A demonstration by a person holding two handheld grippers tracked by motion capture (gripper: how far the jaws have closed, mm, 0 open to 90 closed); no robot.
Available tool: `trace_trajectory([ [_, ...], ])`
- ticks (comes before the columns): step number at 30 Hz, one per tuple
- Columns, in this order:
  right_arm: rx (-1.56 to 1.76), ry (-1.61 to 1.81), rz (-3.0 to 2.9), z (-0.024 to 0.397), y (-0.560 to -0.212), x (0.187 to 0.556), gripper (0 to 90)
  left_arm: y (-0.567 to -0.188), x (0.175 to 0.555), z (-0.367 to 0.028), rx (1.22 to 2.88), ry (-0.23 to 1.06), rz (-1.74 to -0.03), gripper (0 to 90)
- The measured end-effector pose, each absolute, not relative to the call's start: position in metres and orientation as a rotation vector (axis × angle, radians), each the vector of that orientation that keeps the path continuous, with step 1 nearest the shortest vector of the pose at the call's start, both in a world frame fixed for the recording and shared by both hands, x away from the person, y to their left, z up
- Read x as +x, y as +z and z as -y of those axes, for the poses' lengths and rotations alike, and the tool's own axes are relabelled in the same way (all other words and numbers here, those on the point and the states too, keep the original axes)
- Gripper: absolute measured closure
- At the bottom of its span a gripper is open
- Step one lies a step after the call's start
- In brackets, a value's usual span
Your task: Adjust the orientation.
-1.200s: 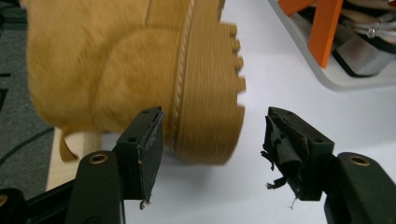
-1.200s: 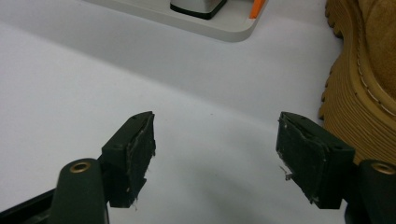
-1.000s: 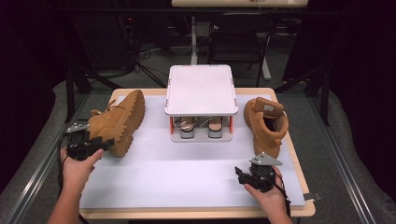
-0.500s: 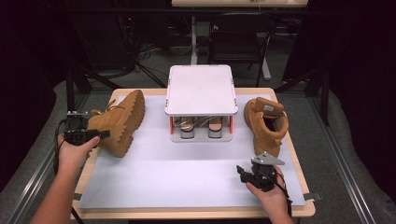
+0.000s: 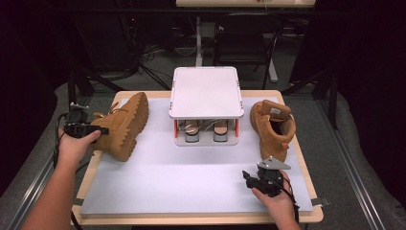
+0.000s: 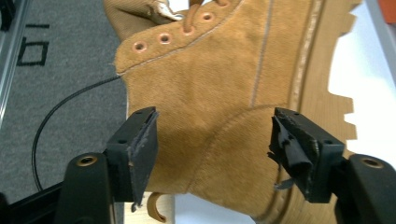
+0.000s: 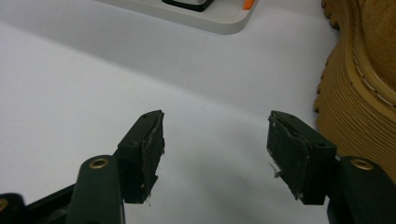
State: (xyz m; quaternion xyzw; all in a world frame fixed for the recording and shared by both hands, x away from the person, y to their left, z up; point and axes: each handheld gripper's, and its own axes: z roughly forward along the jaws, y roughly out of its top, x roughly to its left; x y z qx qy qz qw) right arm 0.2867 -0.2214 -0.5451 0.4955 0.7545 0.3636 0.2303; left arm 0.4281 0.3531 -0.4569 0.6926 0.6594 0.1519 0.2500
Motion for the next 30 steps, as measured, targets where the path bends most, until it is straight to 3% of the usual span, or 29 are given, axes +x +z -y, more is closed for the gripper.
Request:
trace_trajectory([
  [21,1.37,1.0,-2.083,0.223,-0.546,0.287,36.3,-0.467,0.45,-0.366,1.829,0.361,-1.865,23.2],
  [30,1.369,1.014,-2.085,0.222,-0.546,0.287,36.3,-0.466,0.45,-0.366,1.816,0.328,-1.868,26.1],
])
